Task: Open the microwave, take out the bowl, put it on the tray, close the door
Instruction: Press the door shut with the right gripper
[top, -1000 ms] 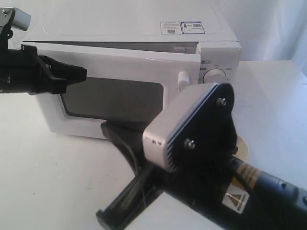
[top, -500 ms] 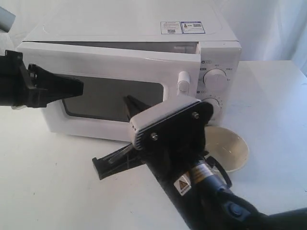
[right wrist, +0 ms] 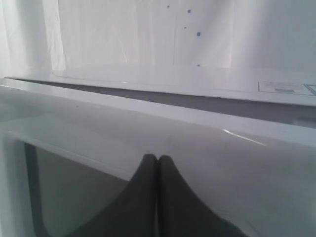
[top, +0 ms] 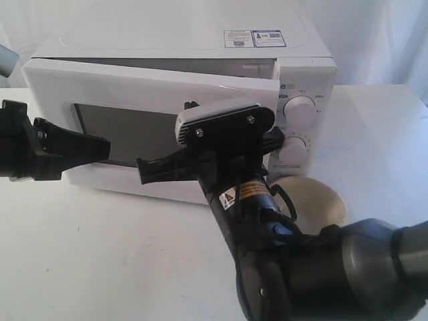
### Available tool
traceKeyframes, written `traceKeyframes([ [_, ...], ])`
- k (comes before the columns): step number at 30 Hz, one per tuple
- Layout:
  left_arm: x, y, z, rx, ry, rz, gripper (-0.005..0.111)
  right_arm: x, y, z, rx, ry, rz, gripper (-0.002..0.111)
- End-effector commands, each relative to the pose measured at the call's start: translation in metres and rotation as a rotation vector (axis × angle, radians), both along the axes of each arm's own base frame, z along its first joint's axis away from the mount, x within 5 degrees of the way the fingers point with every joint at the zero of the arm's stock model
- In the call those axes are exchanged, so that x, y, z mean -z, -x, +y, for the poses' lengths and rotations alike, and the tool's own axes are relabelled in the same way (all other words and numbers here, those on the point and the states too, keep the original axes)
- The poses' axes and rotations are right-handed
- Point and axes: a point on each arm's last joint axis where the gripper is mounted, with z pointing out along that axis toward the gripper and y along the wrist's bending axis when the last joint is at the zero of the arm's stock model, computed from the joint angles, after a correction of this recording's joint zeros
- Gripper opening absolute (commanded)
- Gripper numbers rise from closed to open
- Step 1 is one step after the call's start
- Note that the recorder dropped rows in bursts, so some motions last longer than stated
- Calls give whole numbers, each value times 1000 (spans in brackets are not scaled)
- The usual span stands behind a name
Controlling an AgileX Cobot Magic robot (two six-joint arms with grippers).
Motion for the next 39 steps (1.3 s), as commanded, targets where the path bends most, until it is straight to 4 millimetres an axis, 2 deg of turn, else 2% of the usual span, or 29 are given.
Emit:
traceKeyframes([
  [1, -1, 3, -2, 10, 21, 6, 0, 1, -16, -4, 54, -13, -13, 0],
  [15, -3, 4, -2, 7, 36, 3, 0, 11, -64, -11, 166, -21, -24, 0],
  [20, 0, 7, -2, 11, 36, 14, 0, 6, -72, -13, 182, -40, -41, 0],
  [26, 7, 3, 2, -71, 23, 19, 0, 3, -74, -12, 182, -47, -50, 0],
  [30, 7, 3, 2, -70, 21, 17, 0, 2, -61, -9, 152, -36, -43, 0],
  [35, 3, 7, -2, 9, 62, -14, 0, -16, -16, 4, 20, 19, -86, 0],
  [39, 2, 8, -3, 22, 70, -13, 0, -23, 6, 0, -25, 24, -94, 0],
])
